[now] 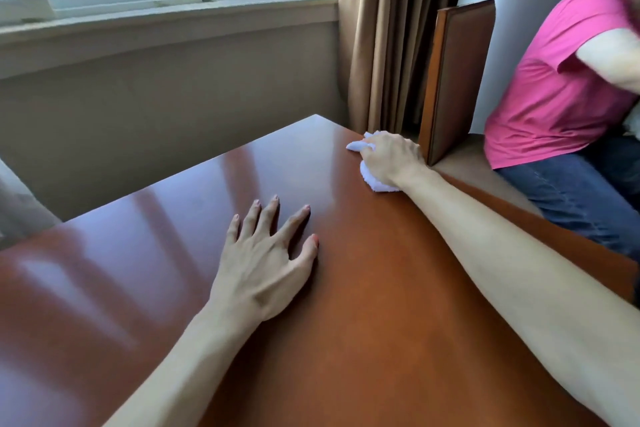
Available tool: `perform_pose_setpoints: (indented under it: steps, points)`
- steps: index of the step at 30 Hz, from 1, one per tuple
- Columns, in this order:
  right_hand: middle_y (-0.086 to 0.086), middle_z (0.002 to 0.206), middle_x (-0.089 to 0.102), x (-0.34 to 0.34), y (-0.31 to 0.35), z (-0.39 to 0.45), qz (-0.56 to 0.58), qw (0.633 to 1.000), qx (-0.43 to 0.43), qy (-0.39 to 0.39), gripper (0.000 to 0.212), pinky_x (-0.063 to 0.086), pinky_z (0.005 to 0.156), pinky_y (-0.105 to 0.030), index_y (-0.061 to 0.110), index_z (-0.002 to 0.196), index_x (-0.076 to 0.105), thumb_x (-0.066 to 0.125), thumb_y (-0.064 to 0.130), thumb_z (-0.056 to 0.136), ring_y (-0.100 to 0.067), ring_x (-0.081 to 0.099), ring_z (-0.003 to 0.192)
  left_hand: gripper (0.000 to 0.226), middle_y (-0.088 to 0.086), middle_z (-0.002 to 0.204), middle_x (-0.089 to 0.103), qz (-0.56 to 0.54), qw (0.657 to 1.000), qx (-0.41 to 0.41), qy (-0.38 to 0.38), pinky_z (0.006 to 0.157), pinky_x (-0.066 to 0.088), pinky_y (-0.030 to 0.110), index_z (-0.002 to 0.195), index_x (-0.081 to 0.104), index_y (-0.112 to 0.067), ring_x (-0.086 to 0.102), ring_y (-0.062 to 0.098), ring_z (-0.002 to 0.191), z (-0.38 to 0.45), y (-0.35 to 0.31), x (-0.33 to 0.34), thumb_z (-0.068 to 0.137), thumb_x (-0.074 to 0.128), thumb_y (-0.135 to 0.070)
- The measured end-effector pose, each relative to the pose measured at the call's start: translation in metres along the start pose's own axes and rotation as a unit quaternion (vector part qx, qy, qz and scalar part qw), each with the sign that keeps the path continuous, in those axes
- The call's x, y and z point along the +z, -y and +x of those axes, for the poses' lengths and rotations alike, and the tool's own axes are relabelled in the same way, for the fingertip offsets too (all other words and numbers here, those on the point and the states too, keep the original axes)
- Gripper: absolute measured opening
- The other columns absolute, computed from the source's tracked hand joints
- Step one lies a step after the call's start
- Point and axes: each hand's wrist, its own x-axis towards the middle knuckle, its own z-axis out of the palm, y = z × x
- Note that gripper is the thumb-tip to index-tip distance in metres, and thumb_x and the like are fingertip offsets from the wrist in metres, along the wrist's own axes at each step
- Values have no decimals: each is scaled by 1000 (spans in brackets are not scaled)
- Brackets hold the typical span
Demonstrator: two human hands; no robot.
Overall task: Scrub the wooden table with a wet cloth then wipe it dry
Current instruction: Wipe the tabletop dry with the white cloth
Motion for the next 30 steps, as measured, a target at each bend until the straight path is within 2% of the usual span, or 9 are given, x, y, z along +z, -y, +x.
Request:
perform_pose_setpoints:
  steps: [3,6,10,15,19,21,23,27,30]
  points:
    - [10,156,47,2,0,28,-12,1000,5,0,46,39,101,-40,50,131,62,35,33,98,-29,51,134,65,-9,169,1,-2,1000,-8,-7,126,-5,40,153,9,-58,-9,13,155,1,1,0,90,11,-72]
    - [7,151,51,2,3,11,-19,1000,-11,14,47,45,99,-43,56,125,61,31,37,94,-30,56,127,61,-7,169,3,-2,1000,-4,-6,126,-3,41,154,12,-57,-6,15,155,2,2,1,94,17,-70]
    - [6,153,47,-3,10,-77,-15,997,-66,26,46,44,104,-45,53,128,60,31,37,96,-25,51,134,59,-3,170,5,-2,1000,0,1,126,-2,44,155,14,-54,-3,19,156,1,0,-1,98,21,-67]
    - [14,159,42,-9,19,-229,0,991,-128,28,53,29,121,-38,30,143,57,35,34,95,-12,38,146,60,1,169,8,-2,1000,3,12,125,0,48,156,17,-50,1,23,156,-3,-1,-6,98,23,-66]
    - [17,155,47,-11,17,-307,22,987,-157,8,60,25,124,-34,30,140,62,31,37,89,-7,39,145,60,3,169,9,4,1000,6,15,125,1,50,157,18,-48,2,25,156,-5,-2,-10,99,23,-65]
    - [20,155,44,-16,17,-301,29,987,-157,17,60,24,124,-32,32,140,61,29,39,90,-2,35,145,60,3,169,9,3,1000,7,14,125,1,50,157,18,-48,1,25,156,-7,-2,-9,100,23,-64]
    - [23,158,39,-21,16,-266,22,990,-138,29,50,22,122,-28,35,143,57,37,35,97,0,31,146,60,3,169,8,0,1000,7,11,125,0,50,157,18,-48,0,24,156,-6,-2,-8,99,22,-64]
    - [21,157,40,-20,-4,-158,29,998,-49,11,42,35,110,-33,45,136,60,42,32,100,-9,37,146,61,-1,169,8,-3,1000,9,2,126,-2,46,156,16,-50,-2,21,156,-3,0,-3,98,20,-67]
    - [16,156,44,-15,-17,-73,13,1000,-25,-4,42,38,106,-36,57,124,64,40,33,99,-19,46,139,65,-6,169,6,-8,1000,-1,-12,126,-3,41,155,14,-55,-5,15,155,-1,1,1,92,13,-72]
